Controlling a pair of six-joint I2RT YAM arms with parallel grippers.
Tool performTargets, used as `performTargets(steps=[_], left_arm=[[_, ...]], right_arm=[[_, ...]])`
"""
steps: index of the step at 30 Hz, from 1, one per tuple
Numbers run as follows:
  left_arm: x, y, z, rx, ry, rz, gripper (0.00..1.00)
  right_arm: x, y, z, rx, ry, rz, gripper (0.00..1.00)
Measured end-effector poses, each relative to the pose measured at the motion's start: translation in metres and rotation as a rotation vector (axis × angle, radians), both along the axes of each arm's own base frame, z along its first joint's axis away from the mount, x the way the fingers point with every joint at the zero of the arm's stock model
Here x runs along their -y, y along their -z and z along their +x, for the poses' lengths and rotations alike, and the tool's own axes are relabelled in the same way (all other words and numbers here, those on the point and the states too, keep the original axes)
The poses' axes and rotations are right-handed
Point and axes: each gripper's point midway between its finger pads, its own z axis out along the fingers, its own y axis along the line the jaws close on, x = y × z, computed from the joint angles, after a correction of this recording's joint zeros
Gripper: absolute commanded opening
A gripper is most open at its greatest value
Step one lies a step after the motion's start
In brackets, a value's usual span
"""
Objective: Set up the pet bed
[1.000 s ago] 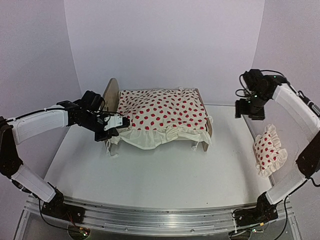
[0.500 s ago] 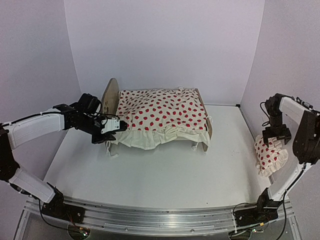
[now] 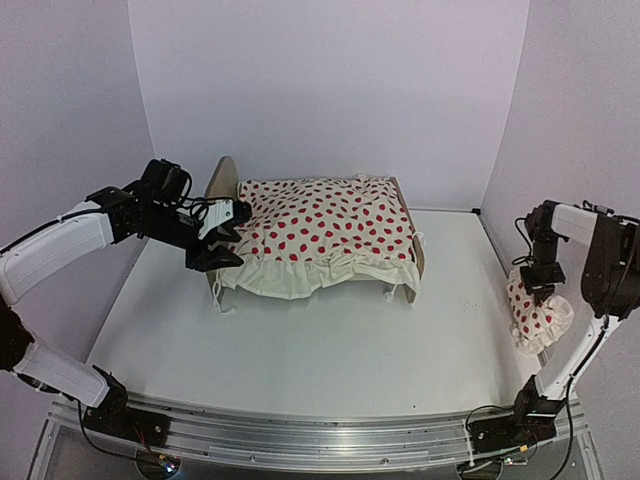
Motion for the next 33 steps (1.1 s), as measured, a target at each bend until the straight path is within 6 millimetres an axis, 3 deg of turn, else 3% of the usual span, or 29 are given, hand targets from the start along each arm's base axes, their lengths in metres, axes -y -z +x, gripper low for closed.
performTargets(steps=[3, 9, 13, 16, 21, 26, 30, 32, 33], left_arm=[[0.007, -0.025, 0.004, -0.002, -0.023, -0.068, 0.57], [0.019, -0.068, 0.01, -0.008, -0.046, -0.193, 0.63], [0.029, -0.081, 0.015, -0.067, -0.056, -0.262, 0.74], [0.042, -0.095, 0.022, -0.122, -0.063, -0.331, 0.82], [0.071, -0.125, 0.03, -0.183, -0.084, -0.438, 0.91], [0.1, -0.15, 0.034, -0.227, -0.081, -0.528, 0.92], [0.11, -0.168, 0.049, -0.245, -0.109, -0.591, 0.9], [0.111, -0.171, 0.054, -0.255, -0.128, -0.609, 0.85], [0.11, -0.171, 0.056, -0.26, -0.145, -0.613, 0.76]], right_arm=[[-0.018, -0.028, 0.013, 0.162, 0.003, 0.086, 0.0], [-0.052, -0.128, 0.039, 0.566, -0.032, 0.206, 0.0], [-0.098, -0.186, 0.059, 0.787, -0.069, 0.344, 0.0], [-0.159, -0.225, 0.076, 0.947, -0.15, 0.485, 0.0], [-0.301, -0.285, 0.084, 1.125, -0.357, 0.836, 0.0], [-0.403, -0.3, 0.083, 1.108, -0.496, 1.032, 0.0], [-0.475, -0.294, 0.088, 1.068, -0.585, 1.141, 0.0], [-0.507, -0.288, 0.086, 1.037, -0.626, 1.186, 0.0], [-0.516, -0.285, 0.085, 1.023, -0.637, 1.201, 0.0]])
